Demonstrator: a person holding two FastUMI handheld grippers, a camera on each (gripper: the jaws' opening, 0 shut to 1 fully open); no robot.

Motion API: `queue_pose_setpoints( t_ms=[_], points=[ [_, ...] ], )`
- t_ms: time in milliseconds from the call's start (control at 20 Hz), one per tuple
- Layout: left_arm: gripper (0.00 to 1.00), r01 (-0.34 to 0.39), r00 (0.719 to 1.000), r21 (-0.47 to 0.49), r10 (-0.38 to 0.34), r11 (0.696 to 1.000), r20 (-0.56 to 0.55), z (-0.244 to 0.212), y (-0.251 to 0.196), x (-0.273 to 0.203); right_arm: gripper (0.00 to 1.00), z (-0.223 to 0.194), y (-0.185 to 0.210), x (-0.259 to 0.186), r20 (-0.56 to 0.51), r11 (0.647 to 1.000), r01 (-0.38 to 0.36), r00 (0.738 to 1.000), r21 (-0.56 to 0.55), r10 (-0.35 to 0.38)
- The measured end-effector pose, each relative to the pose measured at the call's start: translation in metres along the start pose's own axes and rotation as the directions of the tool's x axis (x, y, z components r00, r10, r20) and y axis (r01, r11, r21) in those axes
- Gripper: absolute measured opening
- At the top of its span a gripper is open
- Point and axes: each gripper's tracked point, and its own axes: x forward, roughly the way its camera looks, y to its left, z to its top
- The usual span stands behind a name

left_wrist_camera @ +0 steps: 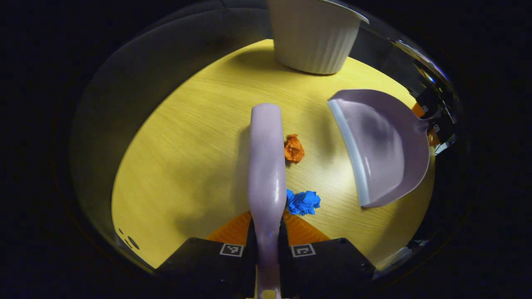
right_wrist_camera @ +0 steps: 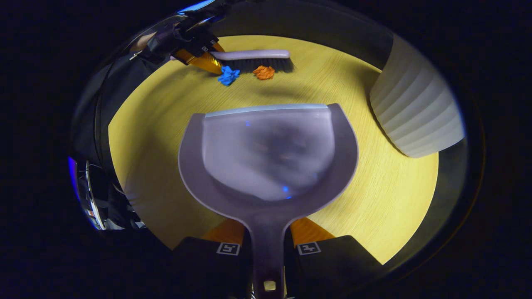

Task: Pick up the small broom and dustpan from the desktop, sweep the trash into the dustpan with the broom, and then empty the trash into the garbage bin.

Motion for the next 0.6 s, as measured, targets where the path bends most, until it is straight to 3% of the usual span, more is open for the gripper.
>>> queue_pose_setpoints(
  t_ms=[100,150,300,350,450,600],
  points=[
    [0.27,0.048,0.999,-0.01,-0.048,0.999,-0.016,0.001,-0.025,0.003,0.39,0.0,-0.001,0.001,0.003,1.0,0.0,1.0,-0.005,0.0],
    [0.27,0.064,0.998,-0.017,-0.064,0.998,-0.024,0.001,-0.036,0.004,0.35,-0.001,-0.001,0.002,0.006,1.0,0.0,1.0,-0.006,0.0],
    [0.27,0.11,0.993,-0.041,-0.111,0.993,-0.044,0.008,-0.075,0.005,0.39,-0.003,-0.001,0.004,0.014,1.0,-0.003,1.0,-0.01,0.003],
    [0.27,0.13,0.99,-0.053,-0.133,0.99,-0.05,0.013,-0.087,0.006,0.35,-0.003,-0.001,0.003,0.017,1.0,-0.005,1.0,-0.011,0.006],
    [0.27,0.195,0.978,-0.121,-0.202,0.973,-0.049,0.023,-0.118,0.005,0.35,-0.002,-0.001,0.002,0.027,1.0,-0.008,1.0,-0.001,0.008],
    [0.27,0.231,0.971,-0.252,-0.238,0.94,0.003,0.03,-0.13,0.004,0.39,0.001,0.0,0.002,0.034,1.0,-0.013,0.999,0.017,0.013]
  ],
)
